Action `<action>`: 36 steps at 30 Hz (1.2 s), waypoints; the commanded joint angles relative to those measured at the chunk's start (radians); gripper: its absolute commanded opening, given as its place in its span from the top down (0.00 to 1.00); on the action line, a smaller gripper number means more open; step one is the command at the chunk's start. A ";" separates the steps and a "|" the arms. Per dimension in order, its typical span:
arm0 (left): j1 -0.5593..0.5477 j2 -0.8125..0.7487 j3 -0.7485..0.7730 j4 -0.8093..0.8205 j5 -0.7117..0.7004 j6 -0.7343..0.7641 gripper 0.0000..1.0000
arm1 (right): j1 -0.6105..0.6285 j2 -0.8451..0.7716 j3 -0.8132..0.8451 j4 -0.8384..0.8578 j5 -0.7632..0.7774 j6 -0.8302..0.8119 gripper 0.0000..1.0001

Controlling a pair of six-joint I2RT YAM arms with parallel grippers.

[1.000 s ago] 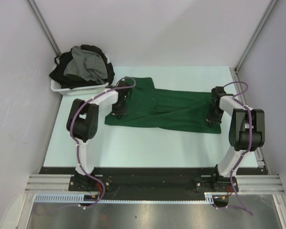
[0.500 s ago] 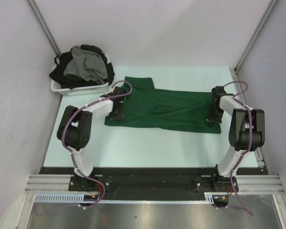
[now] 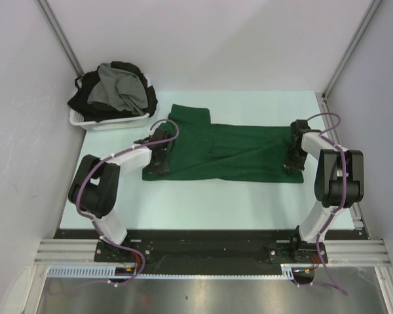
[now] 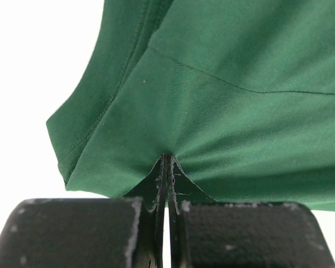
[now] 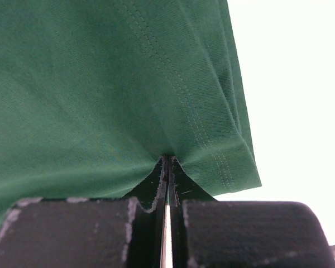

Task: Fold and stack the t-shirts
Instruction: Fold the flattened tshirt in 1/3 of the way

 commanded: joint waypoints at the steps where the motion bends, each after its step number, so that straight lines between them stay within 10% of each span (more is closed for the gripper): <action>1: -0.044 -0.002 -0.101 -0.227 0.049 -0.036 1.00 | 0.011 -0.033 -0.029 -0.015 -0.007 0.026 1.00; 36: -0.024 -0.121 -0.104 -0.346 -0.027 -0.013 1.00 | -0.065 -0.164 -0.170 -0.064 0.193 0.093 1.00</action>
